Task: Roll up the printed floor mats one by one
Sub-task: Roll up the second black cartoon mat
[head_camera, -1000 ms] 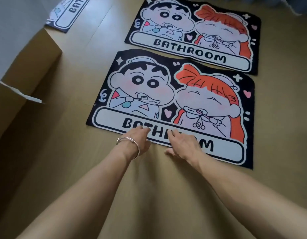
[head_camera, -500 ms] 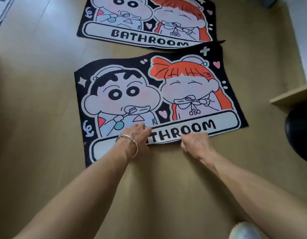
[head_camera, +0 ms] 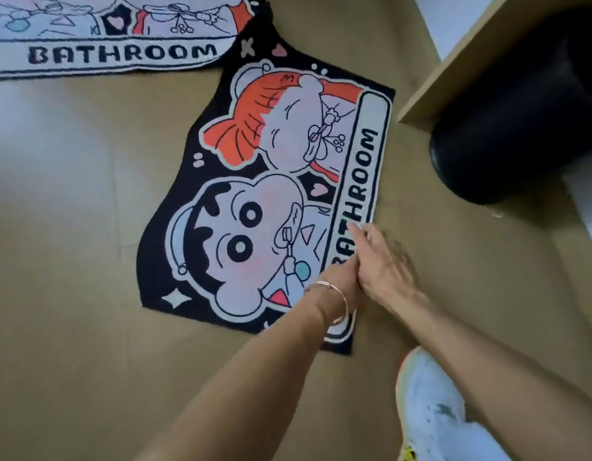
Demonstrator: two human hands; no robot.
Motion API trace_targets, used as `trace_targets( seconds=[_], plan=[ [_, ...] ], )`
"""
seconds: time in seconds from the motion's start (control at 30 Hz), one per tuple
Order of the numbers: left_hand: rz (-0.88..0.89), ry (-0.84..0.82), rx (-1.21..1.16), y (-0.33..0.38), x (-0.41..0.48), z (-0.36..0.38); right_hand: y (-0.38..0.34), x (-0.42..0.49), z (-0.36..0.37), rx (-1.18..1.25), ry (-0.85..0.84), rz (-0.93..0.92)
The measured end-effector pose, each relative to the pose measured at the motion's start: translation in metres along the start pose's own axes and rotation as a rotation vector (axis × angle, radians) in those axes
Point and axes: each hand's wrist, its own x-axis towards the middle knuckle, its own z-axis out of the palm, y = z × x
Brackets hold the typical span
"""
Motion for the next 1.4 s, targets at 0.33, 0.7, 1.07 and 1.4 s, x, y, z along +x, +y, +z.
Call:
trace_targets(
  seconds=[0.33,0.7,1.07,1.4],
  plan=[
    [0.032,0.024,0.594,-0.069,-0.024,-0.017,0.015,-0.05,0.048,-0.106,-0.324,-0.202],
    [0.097,-0.076,0.856,-0.107,-0.057,-0.029,-0.043,-0.039,0.068,-0.115,-0.294,-0.352],
    [0.108,-0.084,0.782,-0.107,-0.071,-0.027,-0.05,-0.034,0.045,-0.207,-0.356,-0.446],
    [-0.1,-0.145,1.016,-0.113,-0.092,-0.002,-0.073,-0.032,0.044,-0.326,-0.538,-0.559]
  ],
)
